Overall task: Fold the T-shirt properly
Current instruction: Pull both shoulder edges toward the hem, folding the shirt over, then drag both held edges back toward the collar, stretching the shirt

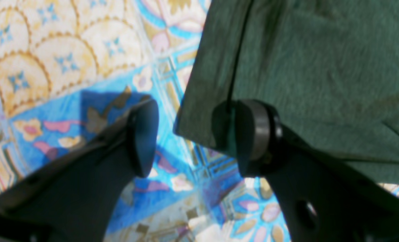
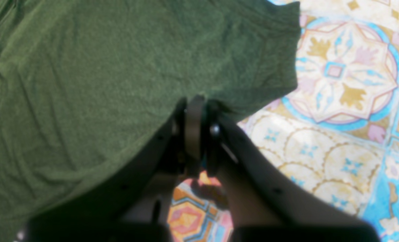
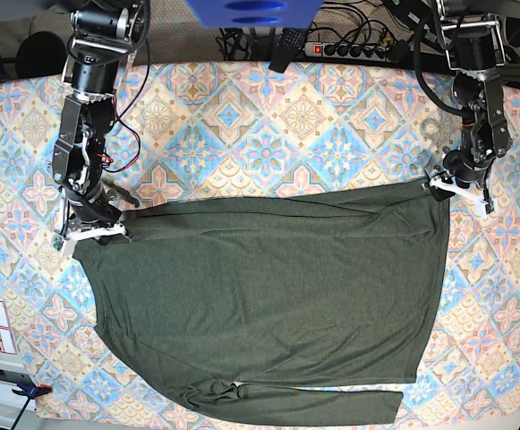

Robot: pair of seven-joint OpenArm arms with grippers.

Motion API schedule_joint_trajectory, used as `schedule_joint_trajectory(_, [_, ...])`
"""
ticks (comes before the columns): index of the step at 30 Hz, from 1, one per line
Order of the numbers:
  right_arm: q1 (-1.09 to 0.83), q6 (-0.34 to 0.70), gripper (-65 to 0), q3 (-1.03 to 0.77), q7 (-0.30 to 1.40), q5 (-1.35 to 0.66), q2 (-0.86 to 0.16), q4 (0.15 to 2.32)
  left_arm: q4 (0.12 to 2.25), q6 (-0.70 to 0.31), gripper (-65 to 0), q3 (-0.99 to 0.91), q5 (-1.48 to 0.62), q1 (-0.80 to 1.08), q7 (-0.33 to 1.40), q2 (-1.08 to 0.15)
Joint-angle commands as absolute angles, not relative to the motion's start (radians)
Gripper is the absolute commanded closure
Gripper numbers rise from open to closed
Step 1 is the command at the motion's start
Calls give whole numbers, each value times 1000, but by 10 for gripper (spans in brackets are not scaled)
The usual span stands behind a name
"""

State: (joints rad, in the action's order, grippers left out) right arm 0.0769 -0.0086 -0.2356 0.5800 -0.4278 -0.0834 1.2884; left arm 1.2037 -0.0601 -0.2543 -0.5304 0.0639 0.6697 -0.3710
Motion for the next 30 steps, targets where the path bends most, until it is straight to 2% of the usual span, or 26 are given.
schedule_joint_trajectory(1, [93,-1,0,-237,559,-438,-91,1310,1202,-59,-363,-257,-530,58,668,-374])
schedule_joint_trajectory(10, [93,-1,0,-237,559,-438,-91,1310,1152,-59,-354,-91,-535,8,588,-351])
schedule_joint_trajectory(13, [93,-1,0,-237,559,-438,-91,1310,1152,-61,-310,-74,-530,-15,585,-329])
schedule_joint_trajectory(15, [93,-1,0,-237,559,-438,-91,1310,1152,-61,-239,-73,-529,-27,591,-323])
schedule_joint_trajectory(19, [93,-1,0,-237,559,-438,-91,1310,1152,-61,0,-73,-533,-36,591,-323])
schedule_joint_trajectory(25, [93,-1,0,-243,562,-438,-91,1311,1159,-62,0,-79,-535,-10,591,-341])
schedule_joint_trajectory(30, [42,-1,0,-245,565,-438,-91,1383,1285,-64,0,-79,-536,82,591,-389])
